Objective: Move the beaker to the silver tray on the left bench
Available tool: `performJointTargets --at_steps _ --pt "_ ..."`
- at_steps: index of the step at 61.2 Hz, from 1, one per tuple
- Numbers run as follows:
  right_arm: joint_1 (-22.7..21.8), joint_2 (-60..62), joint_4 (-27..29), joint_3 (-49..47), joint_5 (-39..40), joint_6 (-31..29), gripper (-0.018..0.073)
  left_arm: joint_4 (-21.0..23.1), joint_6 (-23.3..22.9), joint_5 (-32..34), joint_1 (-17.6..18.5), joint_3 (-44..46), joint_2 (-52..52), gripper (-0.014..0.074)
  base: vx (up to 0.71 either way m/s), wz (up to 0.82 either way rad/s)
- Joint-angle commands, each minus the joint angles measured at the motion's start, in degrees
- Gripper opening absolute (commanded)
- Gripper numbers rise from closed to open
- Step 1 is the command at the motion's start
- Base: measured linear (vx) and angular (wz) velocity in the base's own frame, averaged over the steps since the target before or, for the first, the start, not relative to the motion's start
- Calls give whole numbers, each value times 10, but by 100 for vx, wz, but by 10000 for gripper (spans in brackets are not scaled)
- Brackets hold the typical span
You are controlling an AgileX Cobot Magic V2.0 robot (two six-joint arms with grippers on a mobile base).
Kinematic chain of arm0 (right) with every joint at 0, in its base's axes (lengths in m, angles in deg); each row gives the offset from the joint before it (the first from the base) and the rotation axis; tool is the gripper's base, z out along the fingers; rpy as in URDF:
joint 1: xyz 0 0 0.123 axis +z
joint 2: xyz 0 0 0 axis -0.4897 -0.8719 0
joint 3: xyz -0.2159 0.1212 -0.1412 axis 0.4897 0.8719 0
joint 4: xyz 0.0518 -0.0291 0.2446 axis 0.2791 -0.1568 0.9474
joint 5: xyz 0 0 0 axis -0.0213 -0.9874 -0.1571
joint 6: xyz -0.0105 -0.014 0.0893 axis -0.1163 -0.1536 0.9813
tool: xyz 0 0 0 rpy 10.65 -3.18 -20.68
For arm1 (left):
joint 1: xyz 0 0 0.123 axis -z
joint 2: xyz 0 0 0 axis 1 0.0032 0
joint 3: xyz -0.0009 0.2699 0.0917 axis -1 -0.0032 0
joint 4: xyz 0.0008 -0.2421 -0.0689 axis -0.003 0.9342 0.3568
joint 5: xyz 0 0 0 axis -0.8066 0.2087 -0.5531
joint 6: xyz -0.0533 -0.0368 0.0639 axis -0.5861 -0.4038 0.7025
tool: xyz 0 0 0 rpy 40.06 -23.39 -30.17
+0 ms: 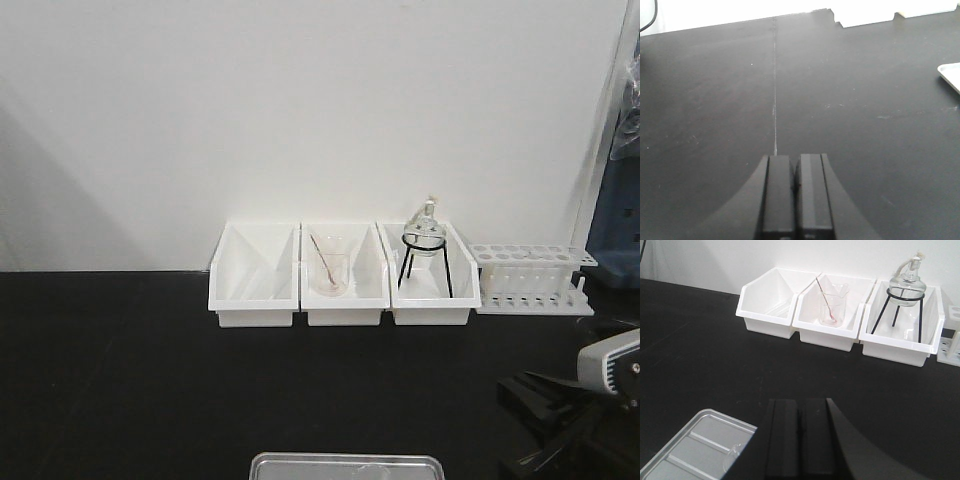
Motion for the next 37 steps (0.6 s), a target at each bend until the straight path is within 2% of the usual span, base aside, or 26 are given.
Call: performJointTargets --at_steps 1,37 --pt "-3 11 2 -17 29 -1 -14 1 -1 43 4 -11 -4 1 0 0" --pt "-3 11 1 -17 29 -2 -14 1 -1 43 4 -11 -4 1 0 0"
